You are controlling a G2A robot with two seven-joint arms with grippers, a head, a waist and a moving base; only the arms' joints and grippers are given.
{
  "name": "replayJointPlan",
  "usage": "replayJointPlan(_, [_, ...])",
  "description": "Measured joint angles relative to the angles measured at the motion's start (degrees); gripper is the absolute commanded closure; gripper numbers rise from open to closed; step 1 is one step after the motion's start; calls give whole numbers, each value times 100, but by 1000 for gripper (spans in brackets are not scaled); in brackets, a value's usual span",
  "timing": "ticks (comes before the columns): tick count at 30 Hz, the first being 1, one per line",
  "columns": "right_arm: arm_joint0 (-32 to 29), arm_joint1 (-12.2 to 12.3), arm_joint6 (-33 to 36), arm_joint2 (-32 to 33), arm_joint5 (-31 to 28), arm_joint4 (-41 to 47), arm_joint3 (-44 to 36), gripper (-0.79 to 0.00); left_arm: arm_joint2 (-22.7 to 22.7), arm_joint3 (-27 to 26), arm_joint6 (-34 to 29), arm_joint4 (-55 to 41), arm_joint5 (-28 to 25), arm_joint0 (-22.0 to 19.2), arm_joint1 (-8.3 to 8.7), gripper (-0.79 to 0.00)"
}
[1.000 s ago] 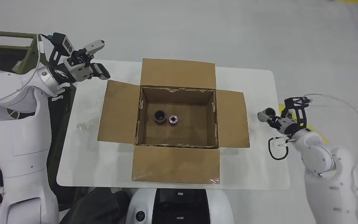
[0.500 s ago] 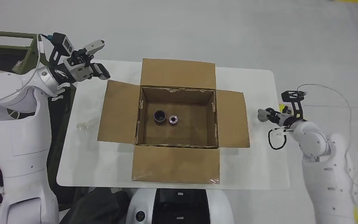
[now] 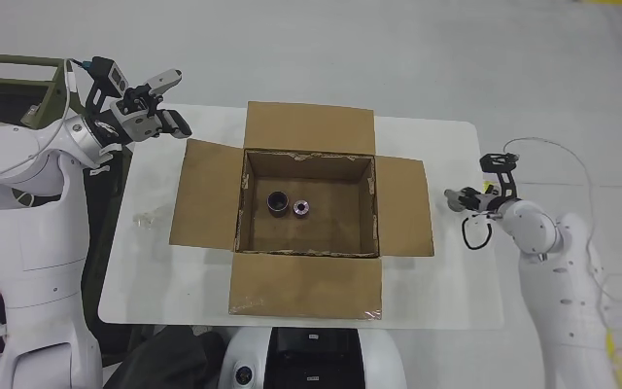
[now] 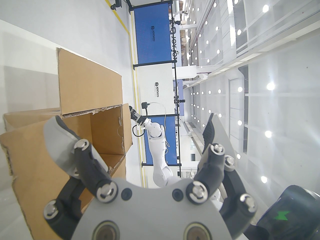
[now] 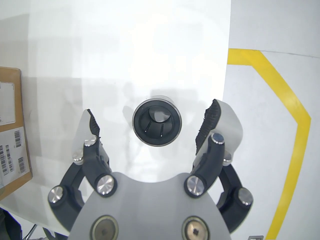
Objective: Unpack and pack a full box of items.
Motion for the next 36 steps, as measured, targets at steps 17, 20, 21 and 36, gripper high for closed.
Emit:
replayJointPlan(17, [198,42,-5,-204,88,-83,309,-99,0,0,0,0,0,0,0,-785])
replayJointPlan(20, [150,54,-2,-204,124,-104,222,0,0,0,0,0,0,0,0,-785])
replayJointPlan(21, [120,61,-8,-195,143,-117,164,0,0,0,0,0,0,0,0,-785])
replayJointPlan(36, [-788,185,-24,323,401,-317,-1501,0,0,0,0,0,0,0,0,-785])
